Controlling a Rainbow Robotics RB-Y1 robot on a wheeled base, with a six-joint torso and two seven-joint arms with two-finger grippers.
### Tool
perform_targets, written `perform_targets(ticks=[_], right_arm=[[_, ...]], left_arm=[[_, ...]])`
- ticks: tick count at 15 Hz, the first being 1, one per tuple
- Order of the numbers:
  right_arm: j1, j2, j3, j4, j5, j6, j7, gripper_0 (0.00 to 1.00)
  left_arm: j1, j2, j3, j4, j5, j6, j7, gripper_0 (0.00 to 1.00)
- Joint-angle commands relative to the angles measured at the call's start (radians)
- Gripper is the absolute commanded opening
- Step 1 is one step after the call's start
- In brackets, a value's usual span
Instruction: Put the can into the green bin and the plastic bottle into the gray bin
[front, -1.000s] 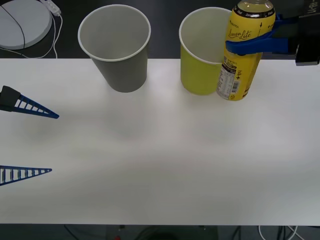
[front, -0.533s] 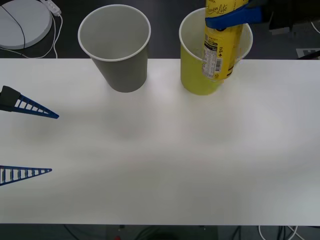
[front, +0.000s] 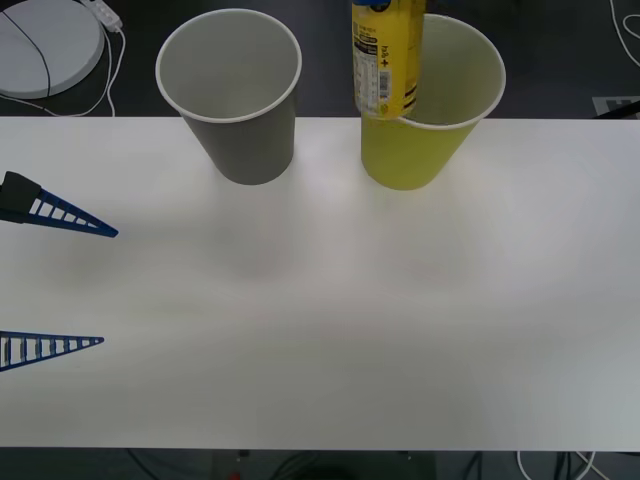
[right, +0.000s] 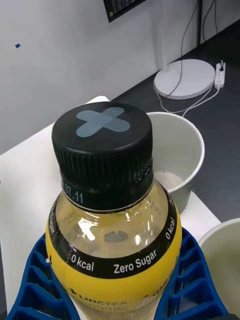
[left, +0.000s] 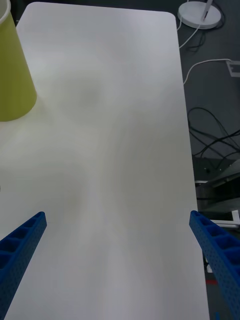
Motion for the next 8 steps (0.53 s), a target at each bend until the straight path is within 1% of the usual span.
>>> perform_targets(ticks=[1, 4, 8], right_arm=[[-0.095, 0.056, 0.075, 0.085, 0.007, 0.000, 0.000, 0.00], [-0.177, 0.111, 0.128, 0.166, 0.032, 0.000, 0.000, 0.00], [-0.312, 0.185, 0.240, 0.291, 0.064, 0.000, 0.000, 0.00]], left_arm=[[0.000, 0.000, 0.000, 0.000, 0.000, 0.000, 0.000, 1.00], [0.000, 0.000, 0.000, 0.000, 0.000, 0.000, 0.000, 1.00], [0.000, 0.000, 0.000, 0.000, 0.000, 0.000, 0.000, 1.00]])
